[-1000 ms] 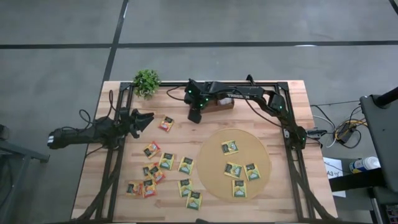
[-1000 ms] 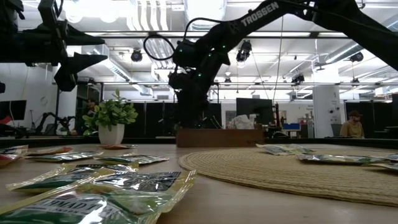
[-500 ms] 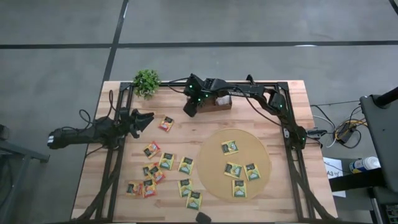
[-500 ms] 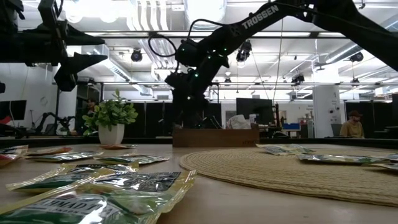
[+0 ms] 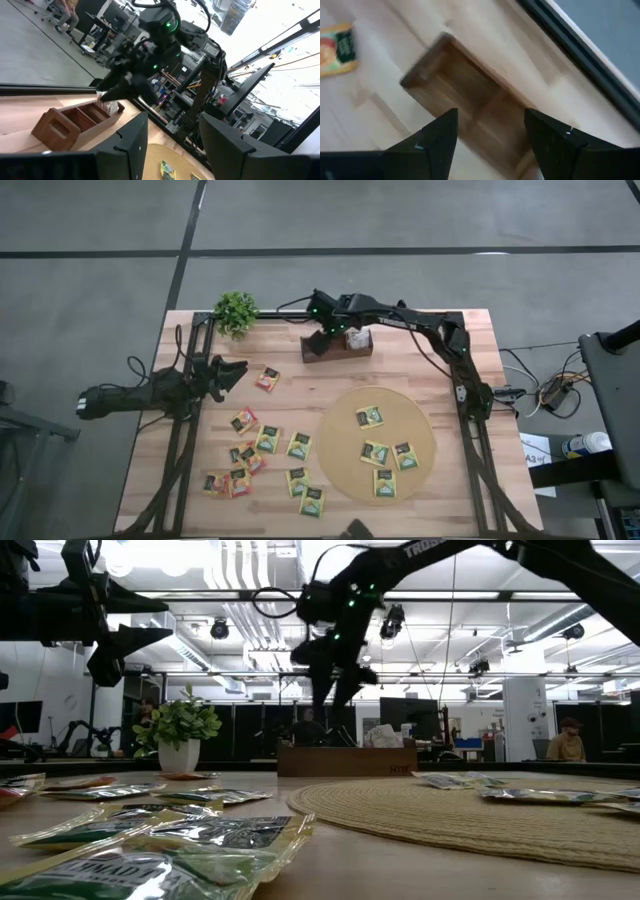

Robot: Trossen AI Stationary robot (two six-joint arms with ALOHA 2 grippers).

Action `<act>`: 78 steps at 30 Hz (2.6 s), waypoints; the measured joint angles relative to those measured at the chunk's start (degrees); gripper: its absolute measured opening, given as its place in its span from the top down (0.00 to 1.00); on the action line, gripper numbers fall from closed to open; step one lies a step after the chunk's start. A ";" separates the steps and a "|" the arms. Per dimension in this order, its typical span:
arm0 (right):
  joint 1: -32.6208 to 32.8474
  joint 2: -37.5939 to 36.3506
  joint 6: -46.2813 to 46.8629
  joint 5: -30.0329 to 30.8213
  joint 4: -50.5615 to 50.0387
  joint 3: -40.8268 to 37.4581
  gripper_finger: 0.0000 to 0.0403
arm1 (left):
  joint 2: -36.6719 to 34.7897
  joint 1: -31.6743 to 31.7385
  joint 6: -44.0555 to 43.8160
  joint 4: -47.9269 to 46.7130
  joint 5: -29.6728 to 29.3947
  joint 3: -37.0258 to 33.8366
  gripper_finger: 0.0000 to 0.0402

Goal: Pick & Place Tea
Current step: Adjust the wooden organizer

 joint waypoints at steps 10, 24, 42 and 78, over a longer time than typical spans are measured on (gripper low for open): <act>-2.70 -2.83 15.27 1.07 -12.79 -1.22 0.45 | 0.02 -0.02 0.31 -0.04 -0.50 -0.02 0.57; -4.44 -5.89 16.84 0.92 -21.02 -5.43 0.59 | 0.02 0.00 0.22 -0.02 -0.46 -0.02 0.57; -8.44 -8.71 22.27 -5.02 -14.50 -14.30 0.54 | 0.02 0.00 -0.35 0.02 -0.44 0.00 0.57; -11.91 -8.55 30.58 -10.71 -9.05 -21.22 0.77 | 0.00 0.07 0.52 0.02 -4.96 0.09 0.57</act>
